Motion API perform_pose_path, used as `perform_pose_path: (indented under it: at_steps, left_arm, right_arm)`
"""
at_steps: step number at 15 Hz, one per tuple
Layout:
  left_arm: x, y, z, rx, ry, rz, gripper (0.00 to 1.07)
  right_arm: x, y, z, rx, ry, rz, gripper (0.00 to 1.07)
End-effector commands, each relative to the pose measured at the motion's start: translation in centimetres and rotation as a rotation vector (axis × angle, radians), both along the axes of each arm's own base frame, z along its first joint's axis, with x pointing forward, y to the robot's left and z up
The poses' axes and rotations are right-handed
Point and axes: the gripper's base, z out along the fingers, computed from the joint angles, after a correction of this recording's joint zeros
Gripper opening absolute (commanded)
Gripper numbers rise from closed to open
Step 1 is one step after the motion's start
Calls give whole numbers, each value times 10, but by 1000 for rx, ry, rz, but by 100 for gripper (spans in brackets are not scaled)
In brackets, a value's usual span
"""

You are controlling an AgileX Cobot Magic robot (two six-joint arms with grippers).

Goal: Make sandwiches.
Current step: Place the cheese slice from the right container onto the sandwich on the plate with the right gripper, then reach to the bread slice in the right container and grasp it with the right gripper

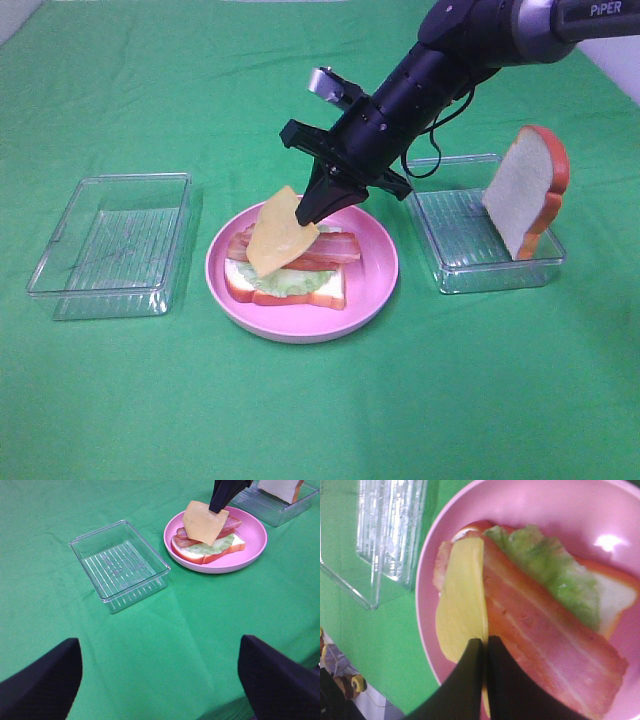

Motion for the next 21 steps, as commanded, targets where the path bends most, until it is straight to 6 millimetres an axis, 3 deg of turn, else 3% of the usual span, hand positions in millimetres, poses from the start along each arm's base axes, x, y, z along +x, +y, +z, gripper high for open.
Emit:
perform_pose_path:
  at_steps: [1,2,3,4,5,9,11,12,14,16,17,18,21]
  left_arm:
    - [-3,1,0,-19,-16,-5,81]
    - [-3,1,0,-19,-16,-5,81]
    - [-3,1,0,-19,-16,-5,81]
    - [-3,1,0,-19,-16,-5,81]
    - [-3,1,0,-19,-16,-5,81]
    - [-3,1,0,-19,-16,-5,81]
    - [-3,1,0,-19,-16,-5,81]
    - [-3,1,0,-19,-16,-5,81]
    - [-3,1,0,-19,-16,-5,81]
    - [-3,1,0,-19,-16,-5,81]
    - [-3,1,0,-19,-16,-5,81]
    - [-3,1,0,-19,-16,-5,81]
    - [-3,1,0,-19,-16,-5,81]
  right_arm:
    - [2,-3,-3,-37,-2,-24,25]
    - [2,-3,-3,-37,-2,-24,25]
    - [1,-4,4,-38,-19,-20,52]
    - [1,-5,11,-38,-35,-17,63]
    - [0,-6,20,-40,-59,-10,67]
    - [-7,-21,76,-125,-211,-15,68]
    - [-6,-43,109,-184,-272,-47,68]
    - [-6,-43,109,-184,-272,-47,68]
    - [0,-88,139,-250,-311,-133,68]
    - [4,-120,143,-335,-315,-185,69]
    - [4,-120,143,-335,-315,-185,69]
    - [7,-141,141,-412,-307,-221,73]
    - [11,-168,139,-560,-325,-264,75]
